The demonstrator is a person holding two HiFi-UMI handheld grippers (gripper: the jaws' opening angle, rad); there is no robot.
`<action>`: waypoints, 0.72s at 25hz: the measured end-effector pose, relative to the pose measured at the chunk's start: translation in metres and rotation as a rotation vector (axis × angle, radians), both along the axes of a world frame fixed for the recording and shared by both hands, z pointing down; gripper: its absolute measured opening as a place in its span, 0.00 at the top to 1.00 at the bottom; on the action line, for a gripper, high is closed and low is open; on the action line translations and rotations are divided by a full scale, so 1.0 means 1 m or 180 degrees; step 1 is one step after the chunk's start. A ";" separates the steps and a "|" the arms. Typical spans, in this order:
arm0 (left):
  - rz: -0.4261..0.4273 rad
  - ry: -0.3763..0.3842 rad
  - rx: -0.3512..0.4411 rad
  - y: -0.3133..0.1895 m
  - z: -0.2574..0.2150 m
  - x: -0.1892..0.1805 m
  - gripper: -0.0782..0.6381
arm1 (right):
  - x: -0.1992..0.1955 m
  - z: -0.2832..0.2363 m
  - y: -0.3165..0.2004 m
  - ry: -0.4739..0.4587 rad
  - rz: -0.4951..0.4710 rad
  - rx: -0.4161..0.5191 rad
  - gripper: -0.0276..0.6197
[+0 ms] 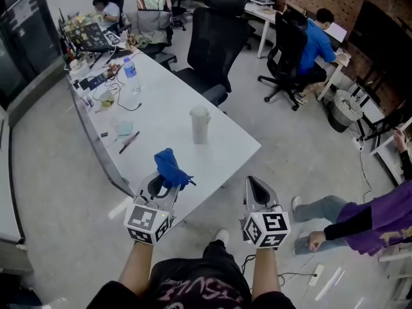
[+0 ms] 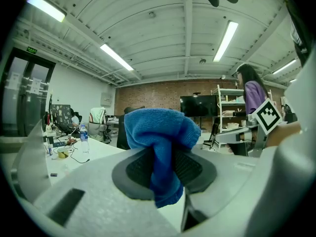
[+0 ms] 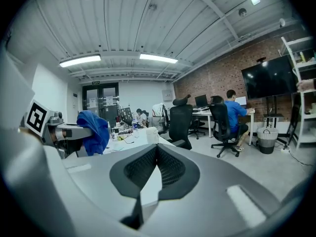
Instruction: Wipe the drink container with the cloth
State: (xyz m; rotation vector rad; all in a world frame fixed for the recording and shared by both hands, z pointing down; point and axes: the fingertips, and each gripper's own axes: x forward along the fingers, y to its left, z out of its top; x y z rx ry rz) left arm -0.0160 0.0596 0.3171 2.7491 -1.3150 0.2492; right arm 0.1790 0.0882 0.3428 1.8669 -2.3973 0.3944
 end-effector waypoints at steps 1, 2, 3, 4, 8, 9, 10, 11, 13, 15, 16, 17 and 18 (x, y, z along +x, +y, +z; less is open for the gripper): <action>-0.0022 -0.0010 -0.0013 -0.006 0.002 0.002 0.75 | 0.002 0.002 -0.007 -0.0006 -0.0022 -0.0005 0.94; -0.0044 -0.0021 -0.0029 -0.011 0.005 0.005 0.75 | 0.005 0.004 -0.013 -0.0012 -0.0046 -0.0013 0.94; -0.0066 -0.0032 -0.0043 -0.016 0.007 0.008 0.75 | 0.008 0.006 -0.019 -0.0019 -0.0071 -0.0024 0.94; -0.0087 -0.0042 -0.0055 -0.020 0.008 0.011 0.75 | 0.011 0.007 -0.024 -0.0026 -0.0095 -0.0034 0.94; -0.0169 -0.0080 -0.0078 -0.037 0.008 0.026 0.75 | 0.028 0.007 -0.046 -0.0047 -0.0181 -0.0041 0.94; -0.0191 -0.0090 -0.0081 -0.041 0.009 0.030 0.75 | 0.032 0.008 -0.051 -0.0052 -0.0206 -0.0039 0.94; -0.0212 -0.0101 -0.0083 -0.044 0.010 0.034 0.75 | 0.036 0.009 -0.056 -0.0058 -0.0233 -0.0038 0.94; -0.0231 -0.0115 -0.0084 -0.048 0.011 0.038 0.75 | 0.039 0.010 -0.061 -0.0062 -0.0261 -0.0037 0.94; -0.0268 -0.0144 -0.0087 -0.054 0.014 0.047 0.75 | 0.046 0.013 -0.070 -0.0068 -0.0324 -0.0041 0.94; -0.0311 -0.0167 -0.0095 -0.059 0.015 0.055 0.75 | 0.052 0.015 -0.079 -0.0078 -0.0392 -0.0047 0.94; -0.0336 -0.0175 -0.0102 -0.062 0.016 0.059 0.75 | 0.056 0.015 -0.083 -0.0083 -0.0426 -0.0050 0.94; -0.0360 -0.0180 -0.0111 -0.064 0.016 0.063 0.75 | 0.059 0.015 -0.086 -0.0087 -0.0459 -0.0056 0.94; -0.0383 -0.0183 -0.0122 -0.066 0.016 0.067 0.75 | 0.062 0.015 -0.089 -0.0089 -0.0488 -0.0063 0.94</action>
